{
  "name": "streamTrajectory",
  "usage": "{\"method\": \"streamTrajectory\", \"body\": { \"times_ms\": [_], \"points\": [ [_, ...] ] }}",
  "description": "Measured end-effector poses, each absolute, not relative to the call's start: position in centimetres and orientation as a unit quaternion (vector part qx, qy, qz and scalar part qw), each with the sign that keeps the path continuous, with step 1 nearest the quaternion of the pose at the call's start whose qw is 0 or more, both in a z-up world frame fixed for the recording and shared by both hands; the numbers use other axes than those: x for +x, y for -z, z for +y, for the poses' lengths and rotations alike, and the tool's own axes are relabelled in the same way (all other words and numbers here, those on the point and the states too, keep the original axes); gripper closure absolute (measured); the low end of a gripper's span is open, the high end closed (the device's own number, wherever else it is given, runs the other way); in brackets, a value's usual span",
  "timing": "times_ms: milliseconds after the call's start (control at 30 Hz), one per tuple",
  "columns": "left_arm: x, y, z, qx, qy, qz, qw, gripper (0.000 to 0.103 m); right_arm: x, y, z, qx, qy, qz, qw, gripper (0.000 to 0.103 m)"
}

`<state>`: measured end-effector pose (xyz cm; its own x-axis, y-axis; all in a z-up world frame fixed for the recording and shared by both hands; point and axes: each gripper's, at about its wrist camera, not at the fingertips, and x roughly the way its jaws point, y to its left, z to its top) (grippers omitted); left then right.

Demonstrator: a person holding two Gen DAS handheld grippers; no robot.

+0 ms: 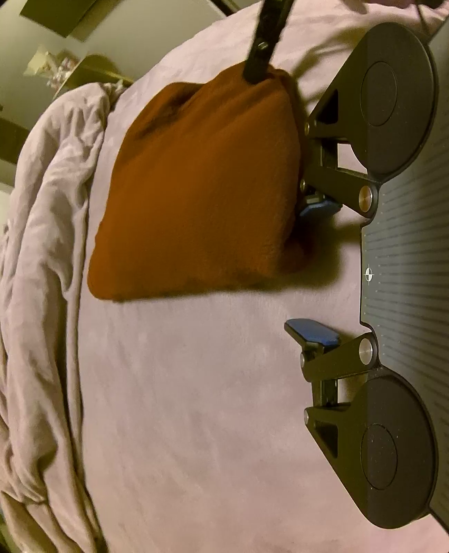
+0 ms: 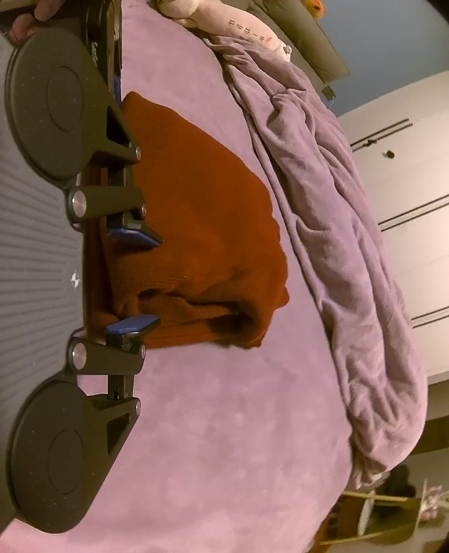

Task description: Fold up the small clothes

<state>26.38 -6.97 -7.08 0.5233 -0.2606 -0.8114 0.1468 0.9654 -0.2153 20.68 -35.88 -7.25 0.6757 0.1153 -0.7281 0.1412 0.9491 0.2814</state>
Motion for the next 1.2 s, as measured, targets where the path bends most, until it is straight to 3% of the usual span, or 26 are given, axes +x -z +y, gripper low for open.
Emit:
{"method": "streamTrajectory", "body": {
  "times_ms": [400,467,567,667,767,867,967,1200],
  "points": [
    [26.2,6.9,-7.2,-0.064,0.106,0.477,0.870,0.038,20.4,10.2,-38.1,0.368,-0.026,0.371,0.852,0.058],
    [26.3,6.9,-7.1,-0.064,0.105,0.479,0.869,0.038,21.1,10.6,-38.1,0.385,-0.017,0.371,0.845,0.063],
    [26.3,6.9,-7.1,-0.070,0.102,0.479,0.869,0.038,21.8,10.2,-37.5,0.351,0.000,0.372,0.859,0.085],
    [26.2,7.1,-6.9,-0.074,0.103,0.478,0.869,0.037,21.0,8.2,-36.2,0.285,0.017,0.343,0.895,0.087],
    [26.4,7.2,-6.1,-0.086,0.116,0.483,0.864,0.037,20.3,8.4,-36.5,0.283,0.019,0.336,0.898,0.087],
    [26.1,6.8,-4.7,-0.095,0.128,0.493,0.855,0.036,20.8,10.1,-36.2,0.228,0.030,0.388,0.893,0.084],
    [25.2,5.4,-2.6,-0.085,0.110,0.492,0.860,0.035,19.6,8.5,-37.0,0.218,0.030,0.376,0.900,0.072],
    [26.7,2.3,-1.2,-0.151,0.106,0.450,0.874,0.035,19.5,4.8,-35.0,0.111,0.046,0.321,0.939,0.072]
  ]
}}
